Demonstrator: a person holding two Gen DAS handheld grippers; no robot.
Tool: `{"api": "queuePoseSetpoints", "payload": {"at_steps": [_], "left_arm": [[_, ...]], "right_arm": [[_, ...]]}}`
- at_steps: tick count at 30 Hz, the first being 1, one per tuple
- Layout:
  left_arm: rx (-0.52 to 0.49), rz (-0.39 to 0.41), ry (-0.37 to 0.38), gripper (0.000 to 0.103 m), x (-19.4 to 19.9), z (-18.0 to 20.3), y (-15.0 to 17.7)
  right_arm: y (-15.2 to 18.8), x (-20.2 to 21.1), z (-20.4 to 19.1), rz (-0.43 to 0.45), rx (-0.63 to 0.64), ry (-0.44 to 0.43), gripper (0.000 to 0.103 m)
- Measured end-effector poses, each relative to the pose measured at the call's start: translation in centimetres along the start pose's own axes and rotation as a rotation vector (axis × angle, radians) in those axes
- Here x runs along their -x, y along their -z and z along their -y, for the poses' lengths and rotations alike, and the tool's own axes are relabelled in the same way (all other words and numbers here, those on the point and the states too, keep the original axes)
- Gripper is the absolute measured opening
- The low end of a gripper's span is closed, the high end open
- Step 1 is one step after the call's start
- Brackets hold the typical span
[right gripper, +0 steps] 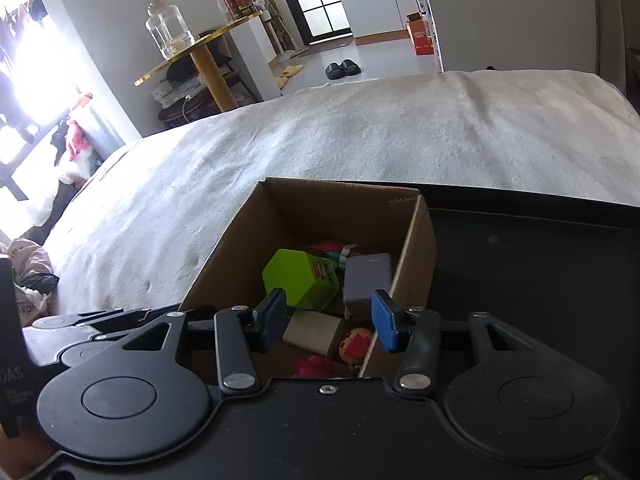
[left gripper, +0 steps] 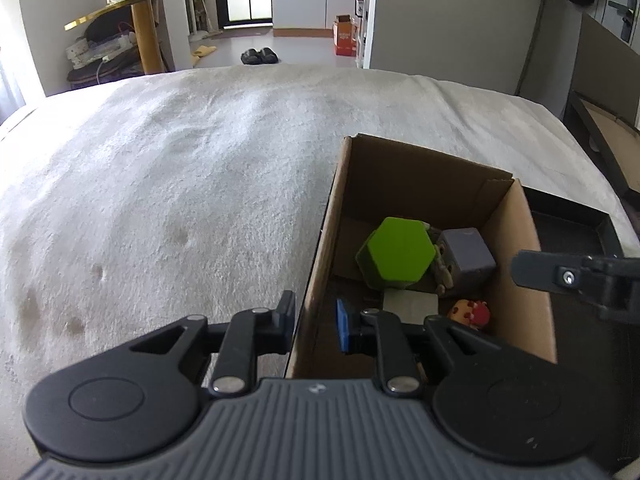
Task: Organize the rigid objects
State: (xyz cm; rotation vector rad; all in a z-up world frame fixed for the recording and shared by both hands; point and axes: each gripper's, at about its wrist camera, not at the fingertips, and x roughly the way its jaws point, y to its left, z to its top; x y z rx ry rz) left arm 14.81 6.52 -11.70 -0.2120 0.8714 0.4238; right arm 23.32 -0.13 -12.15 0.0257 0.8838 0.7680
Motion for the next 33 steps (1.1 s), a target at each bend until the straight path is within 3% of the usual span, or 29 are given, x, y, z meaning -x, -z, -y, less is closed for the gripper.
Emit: {"api": "queuePoseSetpoints", "payload": {"at_steps": [1, 3, 6, 12, 28, 33], "left_arm": [[-0.002, 0.002, 0.005, 0.025, 0.3, 0.0, -0.1], [-0.013, 0.010, 0.005, 0.043, 1.0, 0.0, -0.4], [-0.027, 0.018, 0.007, 0.057, 2.2, 0.0, -0.9], [-0.051, 0.020, 0.037, 0.068, 4.1, 0.4, -1.6], [-0.145, 0.050, 0.135, 0.082, 9.6, 0.8, -2.9], [-0.173, 0.059, 0.170, 0.091, 11.6, 0.9, -2.9]], "right_arm": [[0.0, 0.4, 0.1, 0.000, -0.008, 0.006, 0.057], [0.1, 1.0, 0.4, 0.002, -0.023, 0.009, 0.059], [0.1, 1.9, 0.7, -0.002, -0.036, 0.019, 0.062], [-0.1, 4.2, 1.3, 0.016, -0.050, 0.048, 0.081], [0.1, 10.8, 3.5, 0.079, -0.072, 0.109, 0.095], [0.5, 13.1, 3.6, 0.110, -0.071, 0.114, 0.098]]}}
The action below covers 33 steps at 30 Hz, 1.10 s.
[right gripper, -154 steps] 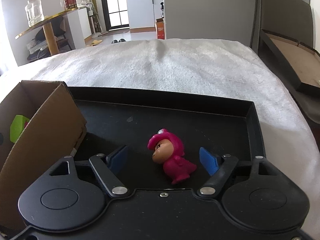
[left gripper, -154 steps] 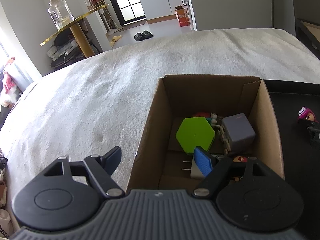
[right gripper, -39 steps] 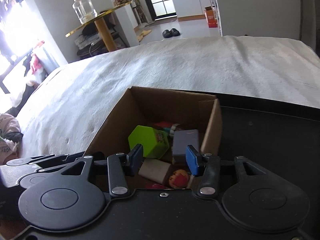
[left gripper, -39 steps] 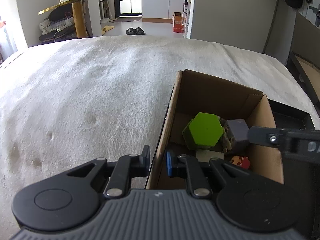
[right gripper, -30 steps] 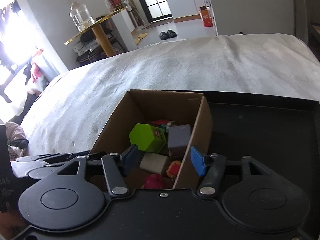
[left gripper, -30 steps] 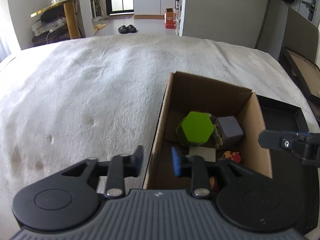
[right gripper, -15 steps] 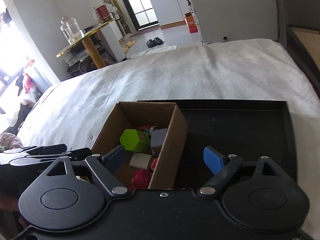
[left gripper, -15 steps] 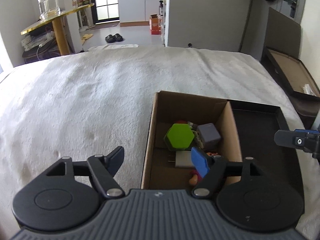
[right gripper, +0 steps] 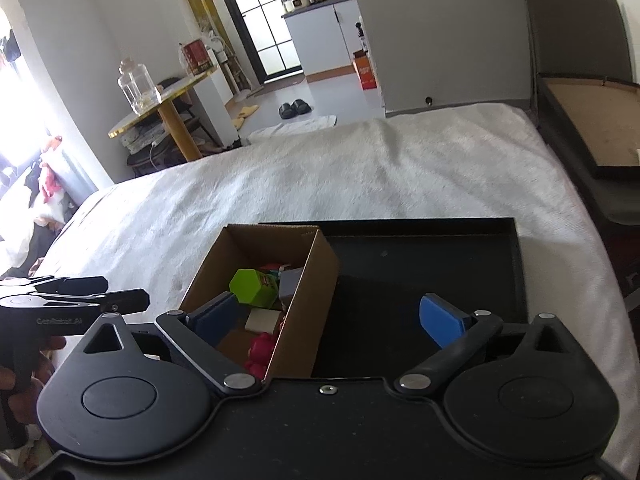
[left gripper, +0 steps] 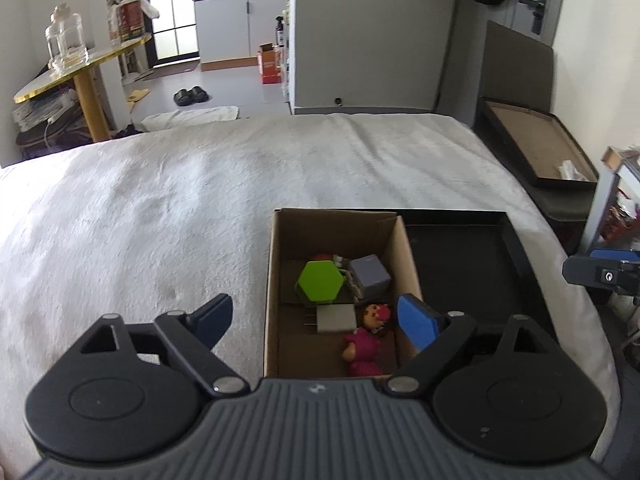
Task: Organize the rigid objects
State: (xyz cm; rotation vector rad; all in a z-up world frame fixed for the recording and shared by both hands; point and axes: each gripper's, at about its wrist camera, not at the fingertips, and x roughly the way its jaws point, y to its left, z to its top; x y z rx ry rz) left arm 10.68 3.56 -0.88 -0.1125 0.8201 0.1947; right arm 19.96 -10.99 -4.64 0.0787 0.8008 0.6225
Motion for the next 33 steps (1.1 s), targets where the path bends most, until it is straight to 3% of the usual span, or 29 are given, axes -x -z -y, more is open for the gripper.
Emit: {"api": "queuePoseSetpoints", "payload": {"at_steps": [5, 19, 33], "left_arm": [[-0.008, 0.014, 0.015, 0.093, 1.9, 0.0, 0.1], [-0.015, 0.060, 0.054, 0.097, 7.1, -0.8, 0.4], [-0.038, 0.078, 0.103, 0.097, 9.3, -0.1, 1.6]], "right_arm": [[0.1, 2.1, 0.4, 0.024, -0.001, 0.001, 0.103], [1.0, 7.5, -0.1, 0.072, 0.019, -0.012, 0.103], [2.7, 10.5, -0.1, 0.078, -0.019, 0.008, 0.103]]}}
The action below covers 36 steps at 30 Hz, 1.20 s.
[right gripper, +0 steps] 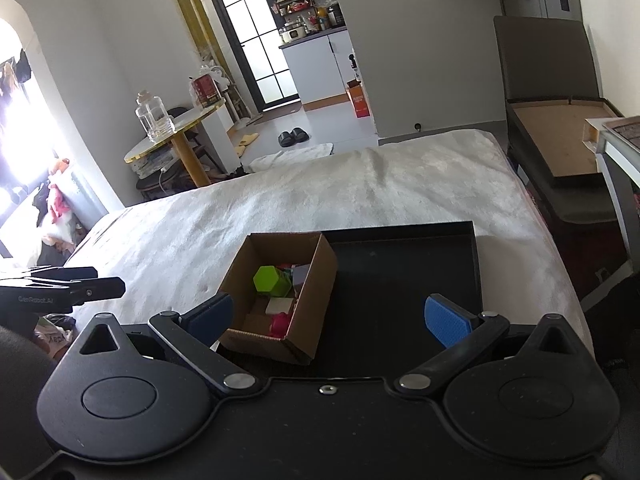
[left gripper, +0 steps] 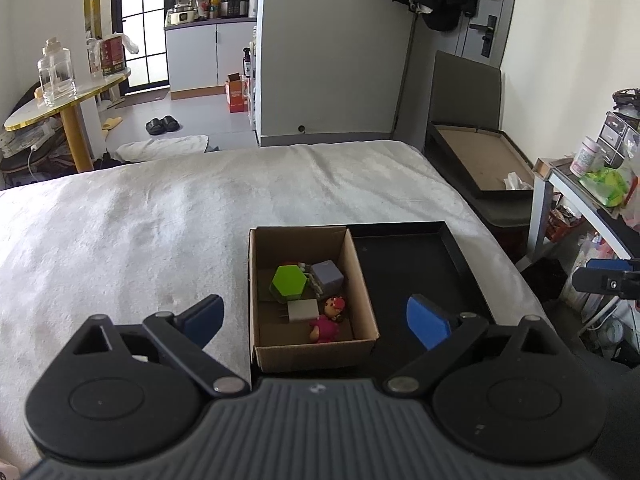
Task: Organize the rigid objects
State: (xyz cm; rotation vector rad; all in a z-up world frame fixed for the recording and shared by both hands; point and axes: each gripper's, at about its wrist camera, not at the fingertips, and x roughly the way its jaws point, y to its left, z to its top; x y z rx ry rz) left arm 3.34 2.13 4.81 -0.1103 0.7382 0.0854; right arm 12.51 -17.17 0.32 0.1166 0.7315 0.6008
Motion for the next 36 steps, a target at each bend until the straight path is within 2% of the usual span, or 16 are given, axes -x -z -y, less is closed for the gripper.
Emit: {"api": "queuePoseSetpoints", "payload": {"at_steps": [8, 36], "left_arm": [[0.002, 0.008, 0.031, 0.098, 1.0, 0.8, 0.4], [-0.023, -0.014, 0.107, 0.099, 1.2, 3.1, 2.3]], "right_arm": [[0.6, 1.1, -0.2, -0.011, -0.015, 0.013, 0.103], [1.3, 1.4, -3.0, -0.058, 0.038, -0.062, 0.103]]}}
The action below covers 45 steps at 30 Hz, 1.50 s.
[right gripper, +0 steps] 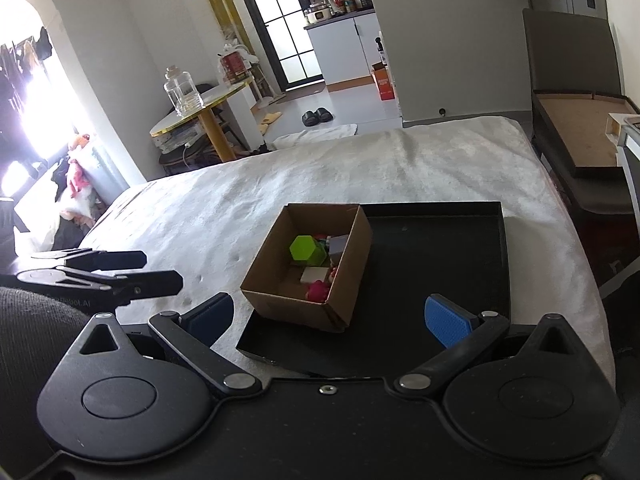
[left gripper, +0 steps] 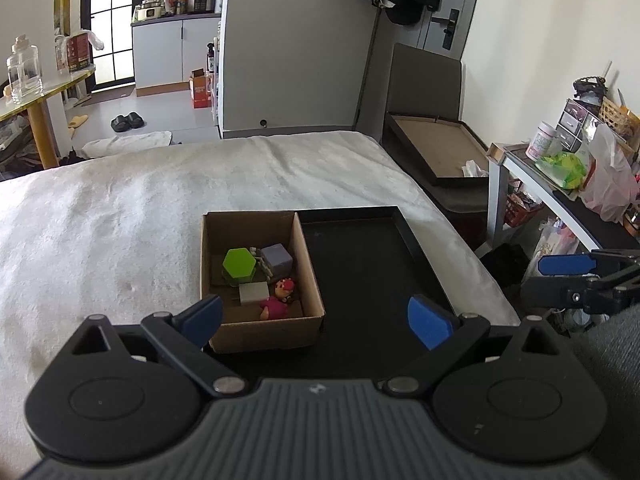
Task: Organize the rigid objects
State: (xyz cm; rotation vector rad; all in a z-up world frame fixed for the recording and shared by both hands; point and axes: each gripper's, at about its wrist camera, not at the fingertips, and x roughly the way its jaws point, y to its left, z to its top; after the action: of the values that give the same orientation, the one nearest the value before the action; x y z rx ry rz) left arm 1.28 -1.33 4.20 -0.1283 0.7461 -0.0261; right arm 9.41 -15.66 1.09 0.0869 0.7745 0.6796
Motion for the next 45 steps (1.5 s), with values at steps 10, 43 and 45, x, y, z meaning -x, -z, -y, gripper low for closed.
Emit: {"api": "queuePoseSetpoints", "payload": {"at_steps": [10, 43, 45], "left_arm": [[0.002, -0.014, -0.002, 0.099, -0.53, 0.34, -0.13], [0.001, -0.024, -0.017, 0.099, -0.65, 0.38, 0.06], [-0.001, -0.024, -0.017, 0.099, -0.66, 0.38, 0.03]], "right_arm": [[-0.18, -0.28, 0.19, -0.012, -0.015, -0.007, 0.103], [-0.09, -0.31, -0.32, -0.027, -0.019, 0.015, 0.103], [-0.10, -0.31, -0.29, -0.026, -0.018, 0.017, 0.103]]}}
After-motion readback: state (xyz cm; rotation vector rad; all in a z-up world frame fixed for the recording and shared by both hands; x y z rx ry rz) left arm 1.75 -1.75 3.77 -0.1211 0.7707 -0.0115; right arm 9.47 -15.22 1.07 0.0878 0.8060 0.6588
